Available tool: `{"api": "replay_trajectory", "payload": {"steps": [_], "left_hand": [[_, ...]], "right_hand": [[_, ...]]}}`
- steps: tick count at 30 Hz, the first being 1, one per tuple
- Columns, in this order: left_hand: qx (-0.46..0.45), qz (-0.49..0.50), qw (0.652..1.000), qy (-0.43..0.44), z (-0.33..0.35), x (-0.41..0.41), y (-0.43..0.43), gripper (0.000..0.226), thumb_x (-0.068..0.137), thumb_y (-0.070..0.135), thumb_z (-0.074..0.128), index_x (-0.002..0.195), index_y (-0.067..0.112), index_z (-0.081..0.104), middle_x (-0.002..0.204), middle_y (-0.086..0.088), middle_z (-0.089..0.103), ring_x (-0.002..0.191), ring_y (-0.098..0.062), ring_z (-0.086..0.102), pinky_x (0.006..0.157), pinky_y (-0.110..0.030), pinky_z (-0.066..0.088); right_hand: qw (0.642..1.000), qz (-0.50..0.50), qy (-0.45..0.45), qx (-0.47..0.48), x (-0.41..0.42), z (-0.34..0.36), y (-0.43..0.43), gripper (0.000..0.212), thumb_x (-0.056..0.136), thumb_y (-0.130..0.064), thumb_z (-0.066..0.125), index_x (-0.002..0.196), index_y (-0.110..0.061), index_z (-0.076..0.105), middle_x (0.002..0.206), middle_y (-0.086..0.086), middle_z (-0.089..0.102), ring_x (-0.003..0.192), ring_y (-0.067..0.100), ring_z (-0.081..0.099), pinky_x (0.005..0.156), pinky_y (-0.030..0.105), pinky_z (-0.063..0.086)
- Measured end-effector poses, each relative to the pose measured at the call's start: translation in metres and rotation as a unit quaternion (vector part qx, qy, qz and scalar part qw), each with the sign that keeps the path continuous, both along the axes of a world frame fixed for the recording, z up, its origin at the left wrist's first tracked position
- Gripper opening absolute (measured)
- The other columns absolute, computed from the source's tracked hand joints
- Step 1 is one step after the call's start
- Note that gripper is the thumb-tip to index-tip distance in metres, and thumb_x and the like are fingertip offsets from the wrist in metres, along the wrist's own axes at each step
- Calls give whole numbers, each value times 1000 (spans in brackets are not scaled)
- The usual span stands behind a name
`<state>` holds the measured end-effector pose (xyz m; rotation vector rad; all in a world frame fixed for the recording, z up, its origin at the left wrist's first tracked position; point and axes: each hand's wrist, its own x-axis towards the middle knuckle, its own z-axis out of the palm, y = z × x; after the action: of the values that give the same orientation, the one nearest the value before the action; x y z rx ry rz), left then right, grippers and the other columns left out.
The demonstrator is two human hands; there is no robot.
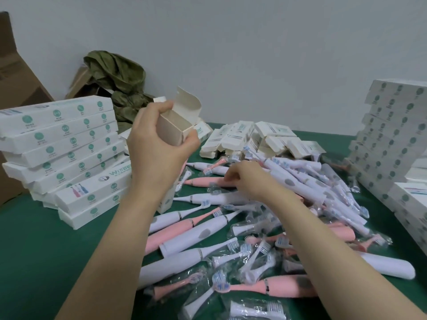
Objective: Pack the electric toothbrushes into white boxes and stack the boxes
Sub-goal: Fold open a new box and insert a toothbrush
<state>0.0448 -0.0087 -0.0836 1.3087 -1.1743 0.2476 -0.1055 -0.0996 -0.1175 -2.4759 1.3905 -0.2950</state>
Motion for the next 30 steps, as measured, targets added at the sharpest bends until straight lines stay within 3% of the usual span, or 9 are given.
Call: {"api": "replay_trajectory", "payload": {"steps": [3,8,11,14,17,20,24,27,30], "left_hand": [[-22,-7,1000,-1,-4,0,5,47,70,29,69,115,22,57,109,9,55,95,0,47,83,-12,38],[-34,-2,999,18,-7,-3,5,49,70,27,69,116,18,57,110,9,53,94,13,45,83,-9,38],[-39,2,999,0,-9,-5,4,50,70,26,69,116,12,58,110,7,52,93,7,44,81,-5,35],[-36,2,999,-18,-14,-8,5,50,70,20,74,116,8,60,108,2,52,94,1,42,79,1,30],[-47,4,999,-10,-16,-12,5,51,69,19,75,116,8,59,108,4,52,96,0,43,80,-1,32],[-64,5,998,-15,-14,-17,0,51,68,20,73,115,7,60,106,5,50,95,2,42,81,1,31],[22,-8,997,-76,-9,-23,-20,50,68,19,76,115,9,60,106,-3,54,90,-2,38,74,-5,29],[64,-7,994,-93,-6,-25,-36,49,69,22,74,113,10,59,104,-4,53,89,-9,39,70,-15,25],[71,-2,994,-83,-6,-24,-46,48,70,24,73,114,12,58,102,3,47,89,-9,38,71,-13,24]], "right_hand": [[996,55,67,30,4,1,-3,16,92,-23,58,103,-20,69,106,1,68,96,20,62,81,29,49],[979,98,176,39,1,-1,-2,21,92,-36,55,102,-20,66,96,-1,65,86,20,59,66,26,44],[986,91,135,30,-2,-8,0,31,93,-46,51,102,-20,66,95,-1,66,83,18,60,70,29,48],[994,87,73,3,-12,-10,-3,7,89,-32,58,90,-26,62,88,-7,64,77,14,59,62,22,44],[985,44,-163,25,-32,1,-5,7,77,-23,71,81,-25,66,65,-12,63,56,2,54,49,9,39],[901,-9,-430,61,-48,20,-3,15,76,-12,76,88,-17,68,73,1,71,61,7,63,62,21,54],[756,-83,-648,26,-59,45,0,30,86,-7,68,110,-14,53,92,11,67,79,18,71,72,21,57],[642,-78,-762,-25,-69,67,8,29,91,-5,61,110,-16,42,100,6,60,93,19,69,78,23,56],[609,-27,-792,-43,-73,82,17,22,92,-4,58,102,-19,45,103,9,56,94,21,67,79,24,55]]}}
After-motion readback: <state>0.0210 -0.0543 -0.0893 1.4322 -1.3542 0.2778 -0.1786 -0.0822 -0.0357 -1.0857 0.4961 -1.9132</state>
